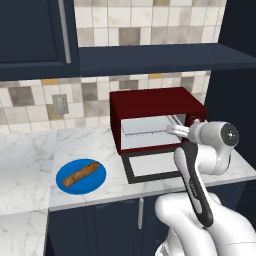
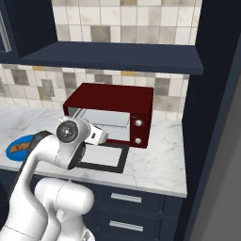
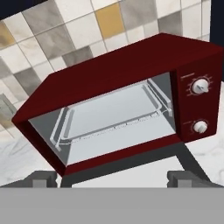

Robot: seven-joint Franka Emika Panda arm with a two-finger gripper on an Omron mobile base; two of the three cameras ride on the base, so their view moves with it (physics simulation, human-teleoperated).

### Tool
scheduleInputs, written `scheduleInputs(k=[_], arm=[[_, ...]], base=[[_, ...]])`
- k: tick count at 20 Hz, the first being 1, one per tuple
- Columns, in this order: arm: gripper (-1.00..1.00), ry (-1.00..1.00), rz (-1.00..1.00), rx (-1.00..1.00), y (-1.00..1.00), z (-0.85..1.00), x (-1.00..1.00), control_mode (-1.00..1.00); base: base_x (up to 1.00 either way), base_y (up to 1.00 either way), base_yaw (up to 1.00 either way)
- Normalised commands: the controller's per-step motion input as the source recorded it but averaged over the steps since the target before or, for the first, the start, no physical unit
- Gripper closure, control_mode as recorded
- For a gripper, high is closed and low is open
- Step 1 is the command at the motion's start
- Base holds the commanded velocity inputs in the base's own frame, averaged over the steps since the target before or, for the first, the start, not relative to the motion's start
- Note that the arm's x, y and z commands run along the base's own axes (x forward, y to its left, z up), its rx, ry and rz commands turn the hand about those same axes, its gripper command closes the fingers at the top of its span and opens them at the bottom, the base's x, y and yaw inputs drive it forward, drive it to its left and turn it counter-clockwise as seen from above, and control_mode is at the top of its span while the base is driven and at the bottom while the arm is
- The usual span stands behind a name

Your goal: Pull the toaster oven rack outwards. Pick up the baguette from the plate and place it on the toaster oven rack. Close the toaster oven door fully and set the temperature to the lowest setting.

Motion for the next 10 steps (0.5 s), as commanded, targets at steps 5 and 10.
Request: scheduleInputs(k=[5, 10], arm=[[-1.0, -0.11, 0.0, -0.01, 0.06, -0.14, 0.02, -1.0], [-1.0, -0.19, 0.0, -0.11, 0.21, -0.43, 0.1, -1.0]], base=[[0.0, 0.0, 0.0], [0.0, 0.0, 0.0]])
